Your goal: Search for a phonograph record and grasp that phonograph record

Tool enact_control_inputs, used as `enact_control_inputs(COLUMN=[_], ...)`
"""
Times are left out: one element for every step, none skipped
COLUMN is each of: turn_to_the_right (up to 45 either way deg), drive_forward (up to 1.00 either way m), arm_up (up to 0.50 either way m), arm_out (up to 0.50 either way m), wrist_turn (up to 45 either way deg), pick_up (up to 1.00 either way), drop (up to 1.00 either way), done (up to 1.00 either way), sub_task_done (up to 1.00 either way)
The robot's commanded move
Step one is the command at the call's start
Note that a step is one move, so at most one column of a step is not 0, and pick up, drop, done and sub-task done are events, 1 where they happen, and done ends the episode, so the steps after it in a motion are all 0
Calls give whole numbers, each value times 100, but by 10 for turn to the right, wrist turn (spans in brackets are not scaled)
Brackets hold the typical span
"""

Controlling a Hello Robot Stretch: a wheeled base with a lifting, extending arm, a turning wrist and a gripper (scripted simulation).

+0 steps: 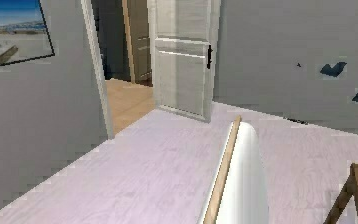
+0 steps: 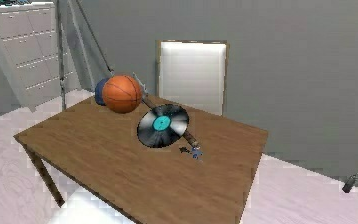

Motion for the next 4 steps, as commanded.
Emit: enact_control_inputs(turn_to_the_right=[0, 0, 0, 0], drive_forward=[0, 0, 0, 0], arm_up=[50, 34, 0, 0], arm_out=[0, 0, 44, 0], wrist_turn=[0, 0, 0, 450], pick_up=[0, 0, 0, 0], drop=[0, 0, 0, 0], done=[0, 0, 0, 0], sub_task_done=[0, 0, 0, 0])
